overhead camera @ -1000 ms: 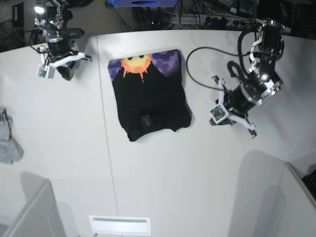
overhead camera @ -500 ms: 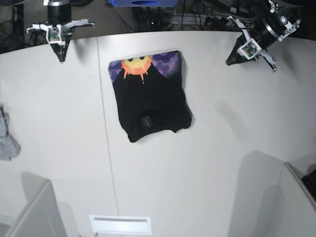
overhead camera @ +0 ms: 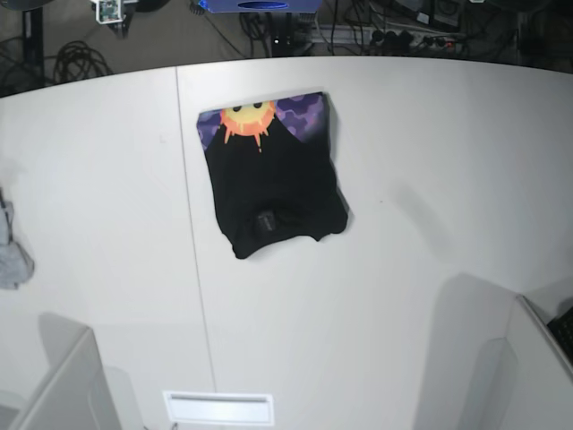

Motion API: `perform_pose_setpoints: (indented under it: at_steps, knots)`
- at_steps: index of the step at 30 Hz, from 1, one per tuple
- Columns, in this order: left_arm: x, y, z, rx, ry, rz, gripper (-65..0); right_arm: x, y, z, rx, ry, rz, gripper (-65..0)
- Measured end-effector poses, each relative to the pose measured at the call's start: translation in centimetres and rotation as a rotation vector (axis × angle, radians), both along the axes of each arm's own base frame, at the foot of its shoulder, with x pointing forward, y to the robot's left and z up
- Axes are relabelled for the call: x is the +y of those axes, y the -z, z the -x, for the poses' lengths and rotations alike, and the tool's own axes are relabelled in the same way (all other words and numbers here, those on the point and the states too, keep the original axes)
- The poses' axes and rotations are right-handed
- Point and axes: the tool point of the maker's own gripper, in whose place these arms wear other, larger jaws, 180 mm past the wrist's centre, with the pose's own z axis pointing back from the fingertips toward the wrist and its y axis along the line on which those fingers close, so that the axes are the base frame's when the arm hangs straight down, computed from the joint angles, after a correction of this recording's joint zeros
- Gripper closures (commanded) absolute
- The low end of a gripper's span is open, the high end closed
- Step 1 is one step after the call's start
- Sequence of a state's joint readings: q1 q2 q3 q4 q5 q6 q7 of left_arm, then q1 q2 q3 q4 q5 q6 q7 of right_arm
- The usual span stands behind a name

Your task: Fold the T-shirt properly

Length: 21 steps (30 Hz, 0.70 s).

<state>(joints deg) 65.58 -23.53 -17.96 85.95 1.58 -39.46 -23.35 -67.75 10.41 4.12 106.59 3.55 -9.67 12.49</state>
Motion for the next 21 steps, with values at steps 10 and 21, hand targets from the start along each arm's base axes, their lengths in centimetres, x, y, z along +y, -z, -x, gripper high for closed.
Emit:
perform_pose_setpoints:
  at_steps: [10,21]
  knots:
    - [1.9,6.6,5.7,0.201,-0.192,-0.018,0.0,0.6,8.7,9.9,0.467,-0.089,-0.012,0.0]
    - [-0.1,11.1,8.1,0.328,-0.278,0.02,0.0,-0.6,15.7,14.5,0.737,-0.244,0.061,0.0]
